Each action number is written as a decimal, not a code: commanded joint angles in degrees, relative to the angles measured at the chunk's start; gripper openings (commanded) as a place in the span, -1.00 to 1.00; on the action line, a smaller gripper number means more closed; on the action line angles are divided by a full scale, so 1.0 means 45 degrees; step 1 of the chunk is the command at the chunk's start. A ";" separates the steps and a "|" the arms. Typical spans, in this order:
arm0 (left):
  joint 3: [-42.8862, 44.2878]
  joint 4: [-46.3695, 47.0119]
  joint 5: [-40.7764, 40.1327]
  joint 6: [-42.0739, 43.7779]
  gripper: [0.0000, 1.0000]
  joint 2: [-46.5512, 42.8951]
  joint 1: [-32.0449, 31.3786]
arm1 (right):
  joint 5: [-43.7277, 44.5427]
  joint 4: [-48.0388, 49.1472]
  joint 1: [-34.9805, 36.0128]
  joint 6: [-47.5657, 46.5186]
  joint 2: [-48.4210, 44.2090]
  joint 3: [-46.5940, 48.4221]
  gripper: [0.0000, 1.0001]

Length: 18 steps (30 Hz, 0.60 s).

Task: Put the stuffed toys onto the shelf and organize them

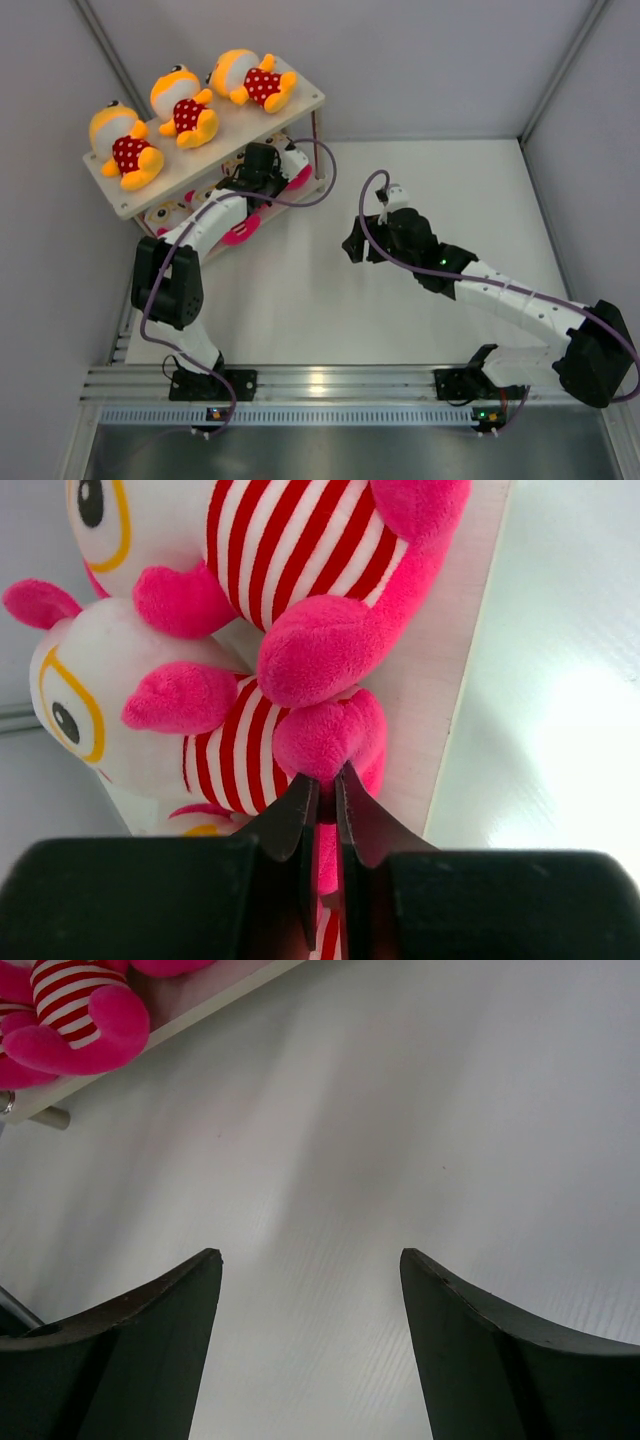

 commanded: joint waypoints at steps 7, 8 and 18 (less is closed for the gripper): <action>0.0305 0.0440 0.0806 0.0066 0.24 -0.0811 0.0430 | 0.0334 0.0092 -0.0002 -0.0174 -0.0409 0.0135 0.46; 0.0305 0.0421 0.0884 0.0066 0.50 -0.0948 0.0430 | 0.0296 0.0092 -0.0022 -0.0194 -0.0332 0.0154 0.46; 0.0345 -0.2213 0.1197 0.0377 0.60 -0.3369 -0.0213 | 0.0042 0.0287 -0.0002 -0.0038 -0.0331 -0.0002 0.46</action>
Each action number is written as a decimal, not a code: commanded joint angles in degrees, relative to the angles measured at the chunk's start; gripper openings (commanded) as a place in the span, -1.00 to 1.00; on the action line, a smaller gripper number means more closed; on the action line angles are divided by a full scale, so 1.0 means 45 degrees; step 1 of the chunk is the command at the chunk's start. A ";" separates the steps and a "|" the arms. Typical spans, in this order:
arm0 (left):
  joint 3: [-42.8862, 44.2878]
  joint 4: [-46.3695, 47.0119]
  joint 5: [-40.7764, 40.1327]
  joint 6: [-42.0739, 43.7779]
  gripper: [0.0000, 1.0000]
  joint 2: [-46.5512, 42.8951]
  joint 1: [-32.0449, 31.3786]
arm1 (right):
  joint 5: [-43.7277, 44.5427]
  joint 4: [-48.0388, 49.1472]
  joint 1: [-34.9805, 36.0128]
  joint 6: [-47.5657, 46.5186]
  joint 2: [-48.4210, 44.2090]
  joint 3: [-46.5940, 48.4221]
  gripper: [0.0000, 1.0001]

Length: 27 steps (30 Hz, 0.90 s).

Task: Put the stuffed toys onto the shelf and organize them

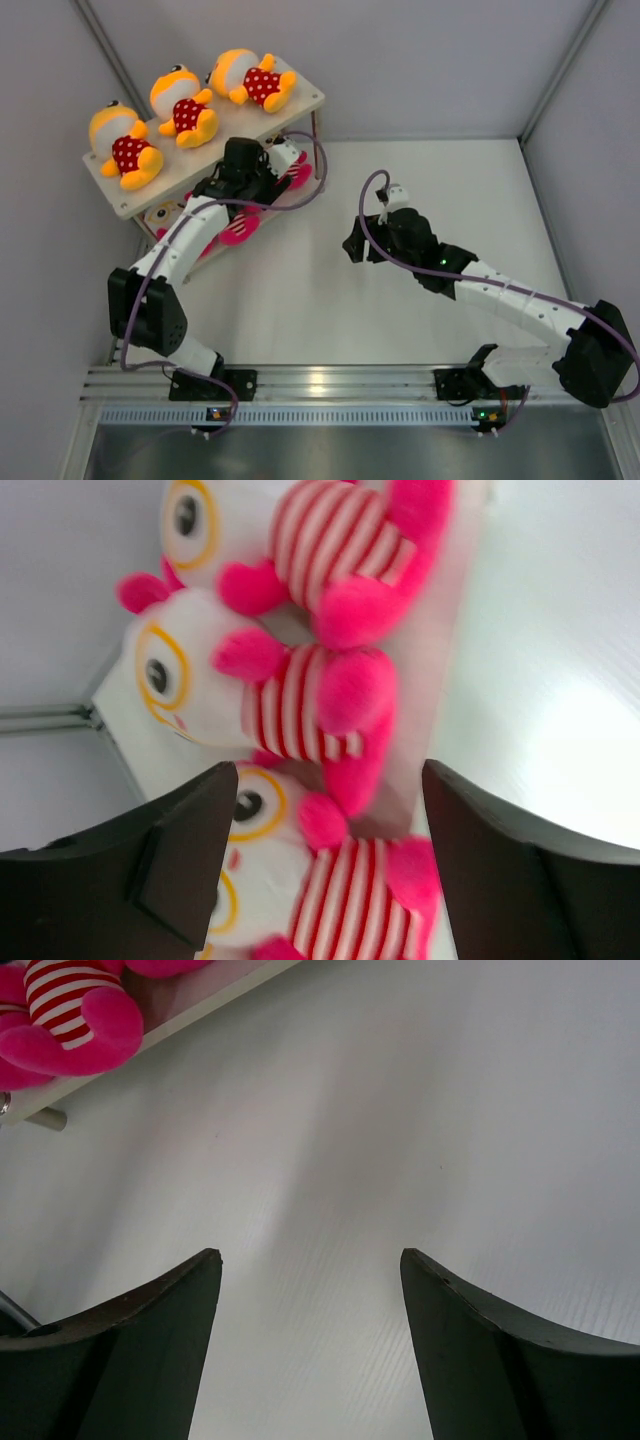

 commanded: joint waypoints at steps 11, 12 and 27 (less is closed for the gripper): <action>-0.1237 -0.3984 0.1740 -0.0342 -0.33 -0.3406 -0.0605 | -0.0407 0.0706 -0.0003 0.0123 0.0123 0.0075 0.46; -0.1373 -0.3965 0.1777 -0.0324 -0.33 -0.3445 -0.0605 | -0.0427 0.0707 -0.0022 0.0143 0.0123 0.0095 0.46; -0.3737 -0.2346 -0.2009 0.0750 -0.84 -0.1200 -0.0644 | -0.0349 0.0648 -0.0002 0.0221 -0.0033 -0.0002 0.46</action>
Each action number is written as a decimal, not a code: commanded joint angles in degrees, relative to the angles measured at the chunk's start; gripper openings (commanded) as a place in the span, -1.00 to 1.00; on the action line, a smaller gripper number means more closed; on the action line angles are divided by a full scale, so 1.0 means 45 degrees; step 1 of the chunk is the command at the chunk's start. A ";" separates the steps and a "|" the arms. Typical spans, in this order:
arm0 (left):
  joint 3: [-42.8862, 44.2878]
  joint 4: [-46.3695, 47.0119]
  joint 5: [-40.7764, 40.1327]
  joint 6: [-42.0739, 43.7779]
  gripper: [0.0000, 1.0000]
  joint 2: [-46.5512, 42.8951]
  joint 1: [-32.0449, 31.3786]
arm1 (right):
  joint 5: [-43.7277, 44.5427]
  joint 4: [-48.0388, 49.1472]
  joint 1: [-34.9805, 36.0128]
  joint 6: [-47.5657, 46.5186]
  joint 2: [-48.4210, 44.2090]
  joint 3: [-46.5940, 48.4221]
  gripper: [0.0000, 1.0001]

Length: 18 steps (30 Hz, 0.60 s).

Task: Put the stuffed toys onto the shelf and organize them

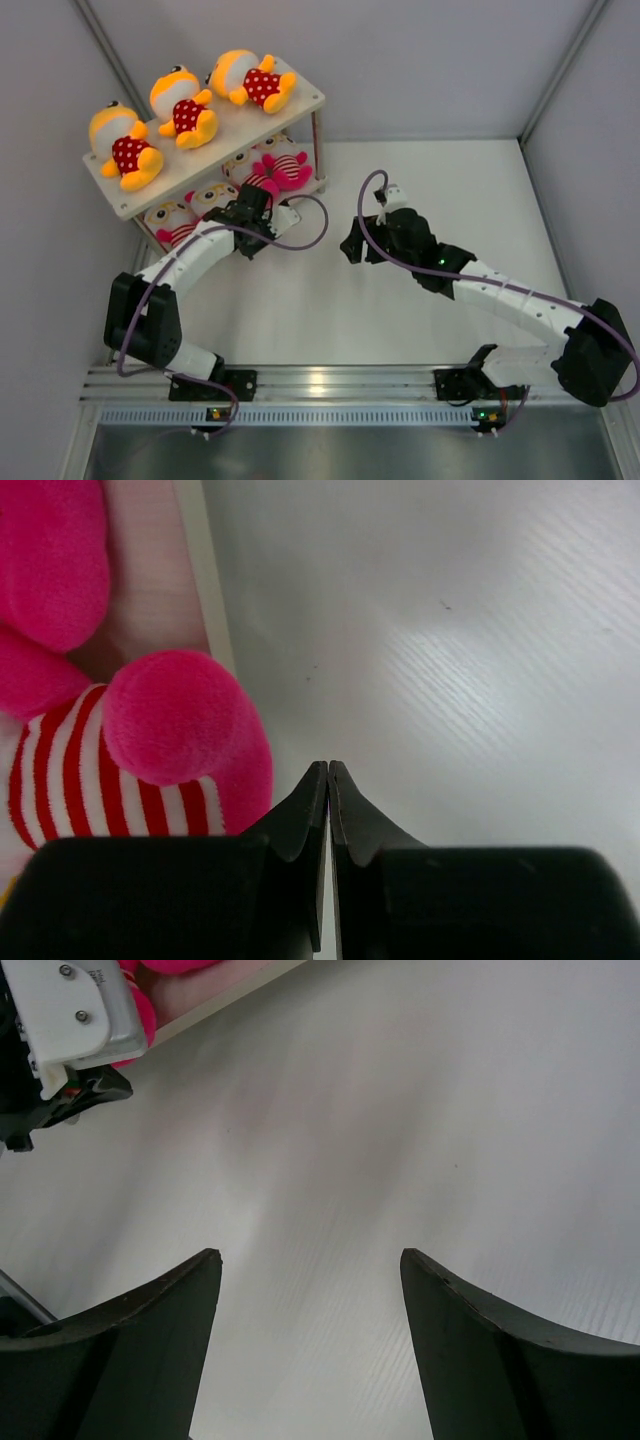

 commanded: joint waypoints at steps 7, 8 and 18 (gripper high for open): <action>0.0045 0.2112 -0.3219 0.0470 -0.85 0.1044 0.0290 | 0.0225 0.0331 -0.0022 0.0007 -0.0388 -0.0041 0.46; 0.0046 0.2192 -0.3413 0.0664 -0.85 0.1141 0.0368 | 0.0283 0.0273 -0.0003 -0.0013 -0.0408 -0.0022 0.46; 0.0416 0.2934 -0.3377 0.1349 -0.85 0.1552 0.1247 | 0.0303 0.0214 -0.0002 -0.0052 -0.0467 -0.0002 0.46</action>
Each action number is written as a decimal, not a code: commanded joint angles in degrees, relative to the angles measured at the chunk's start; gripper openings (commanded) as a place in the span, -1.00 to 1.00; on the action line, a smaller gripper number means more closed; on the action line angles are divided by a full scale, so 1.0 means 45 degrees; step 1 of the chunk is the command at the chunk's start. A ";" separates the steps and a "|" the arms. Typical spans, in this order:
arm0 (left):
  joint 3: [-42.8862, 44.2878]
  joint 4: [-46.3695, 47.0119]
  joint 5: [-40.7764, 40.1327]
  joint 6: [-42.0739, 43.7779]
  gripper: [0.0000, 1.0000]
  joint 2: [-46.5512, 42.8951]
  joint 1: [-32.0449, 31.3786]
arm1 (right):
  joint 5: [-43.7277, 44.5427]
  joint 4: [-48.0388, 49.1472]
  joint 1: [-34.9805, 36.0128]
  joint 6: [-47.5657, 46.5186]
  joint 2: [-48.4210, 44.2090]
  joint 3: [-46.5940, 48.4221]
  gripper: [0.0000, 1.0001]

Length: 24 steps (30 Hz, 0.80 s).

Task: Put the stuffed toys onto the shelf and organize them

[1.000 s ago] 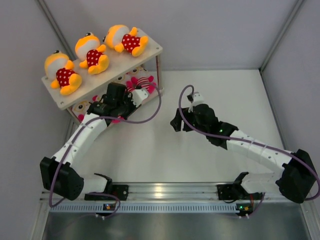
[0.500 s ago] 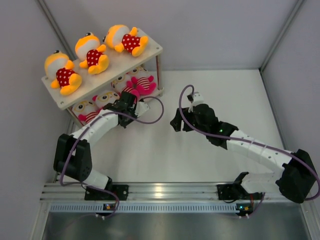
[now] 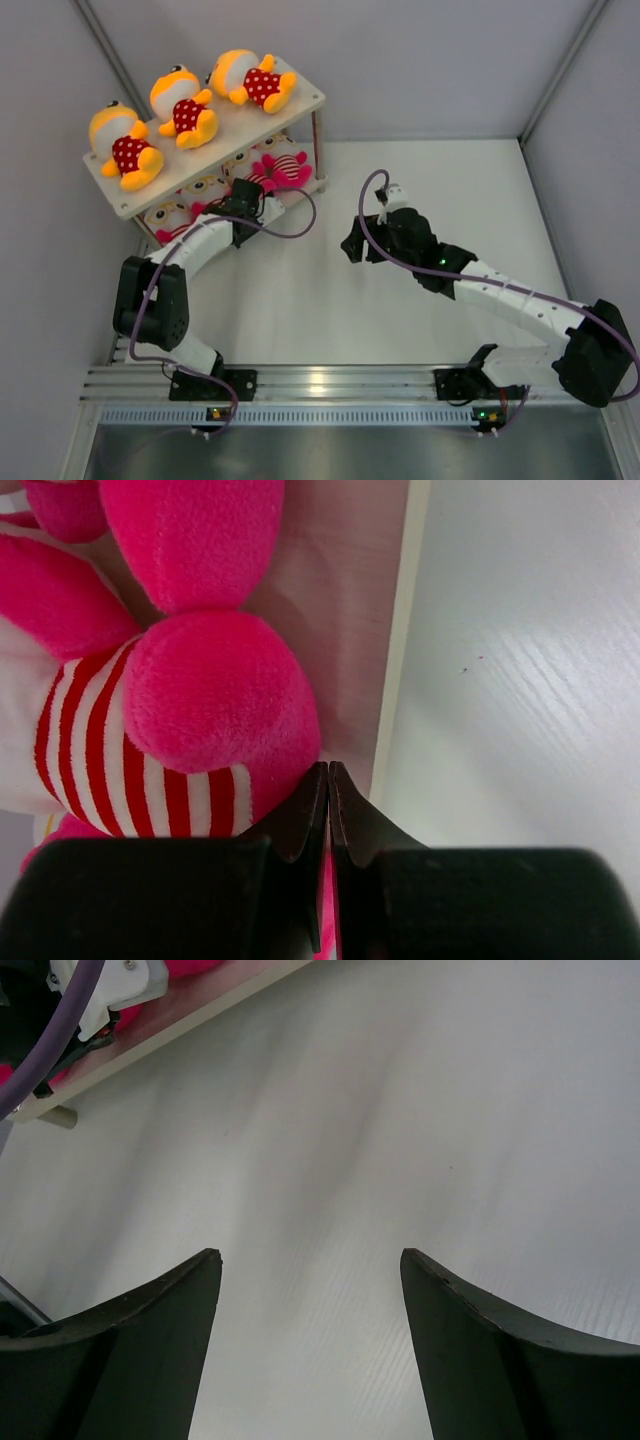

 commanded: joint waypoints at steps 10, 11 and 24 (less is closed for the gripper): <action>-0.0876 0.0234 0.3926 0.0612 -0.29 -0.3022 0.0076 | 0.0709 -0.0395 -0.0061 -0.0081 -0.0477 0.0095 0.47; -0.1071 -0.0233 0.5111 0.0631 0.05 -0.3417 0.0076 | 0.0941 -0.0764 -0.0080 -0.0042 -0.0458 0.0154 0.49; -0.6202 -0.2601 0.2625 -0.0676 0.42 -0.8767 0.0252 | 0.3580 -0.5374 -0.2768 0.0368 -0.3325 -0.1035 0.76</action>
